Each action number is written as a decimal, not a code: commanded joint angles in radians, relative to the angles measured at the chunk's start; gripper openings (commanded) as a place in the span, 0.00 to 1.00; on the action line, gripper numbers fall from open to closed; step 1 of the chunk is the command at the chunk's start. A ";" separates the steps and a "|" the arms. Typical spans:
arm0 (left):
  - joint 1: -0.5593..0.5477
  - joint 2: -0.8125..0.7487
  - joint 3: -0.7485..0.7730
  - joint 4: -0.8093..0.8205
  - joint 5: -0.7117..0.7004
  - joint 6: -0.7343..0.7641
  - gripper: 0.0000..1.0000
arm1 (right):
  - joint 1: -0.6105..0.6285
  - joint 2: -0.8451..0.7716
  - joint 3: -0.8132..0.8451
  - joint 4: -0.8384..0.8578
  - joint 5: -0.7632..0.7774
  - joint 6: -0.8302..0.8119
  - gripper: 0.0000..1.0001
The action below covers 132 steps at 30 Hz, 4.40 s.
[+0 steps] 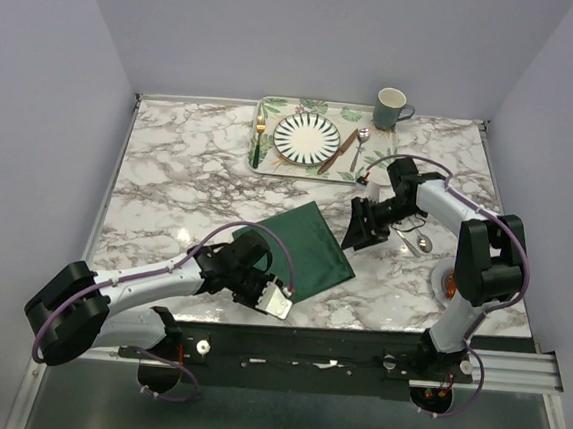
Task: Fold the napkin into a case and place the utensils inside
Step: Fold the top corner of the square-folded napkin at the center of the board.
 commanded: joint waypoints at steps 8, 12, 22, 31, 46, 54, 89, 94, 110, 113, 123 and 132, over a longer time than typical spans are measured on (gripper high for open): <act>-0.010 0.004 0.019 0.019 -0.013 0.003 0.45 | 0.005 -0.006 -0.009 -0.012 -0.028 0.006 0.70; -0.010 0.006 0.021 0.026 -0.017 -0.002 0.51 | 0.007 -0.010 -0.012 -0.012 -0.030 0.006 0.70; -0.011 0.027 0.030 0.062 -0.040 -0.031 0.52 | 0.005 -0.003 -0.012 -0.012 -0.033 0.006 0.71; -0.013 0.029 0.026 0.108 -0.056 -0.043 0.51 | 0.005 0.000 -0.011 -0.017 -0.033 0.006 0.72; -0.013 0.026 0.044 0.077 -0.021 -0.027 0.24 | 0.005 0.012 -0.005 -0.020 -0.030 0.005 0.72; 0.059 0.133 0.214 0.022 0.029 -0.083 0.04 | 0.007 0.009 0.011 -0.026 -0.015 0.005 0.72; 0.325 0.922 1.076 -0.190 0.075 -0.312 0.08 | 0.005 -0.017 -0.008 -0.030 0.070 -0.015 0.65; 0.329 0.949 1.113 -0.199 0.061 -0.309 0.09 | 0.005 -0.014 -0.009 -0.032 0.073 -0.015 0.65; 0.338 1.014 1.202 -0.227 0.036 -0.297 0.20 | 0.005 -0.010 -0.014 -0.043 0.078 -0.023 0.63; 0.344 1.009 1.210 -0.237 0.027 -0.300 0.34 | 0.005 -0.010 0.003 -0.053 0.075 -0.025 0.63; 0.538 0.766 1.147 -0.129 0.313 -0.739 0.65 | 0.008 -0.099 0.096 -0.041 -0.056 -0.020 0.64; 0.639 0.456 0.709 0.072 0.548 -1.158 0.66 | 0.195 -0.111 0.103 0.109 -0.198 0.135 0.72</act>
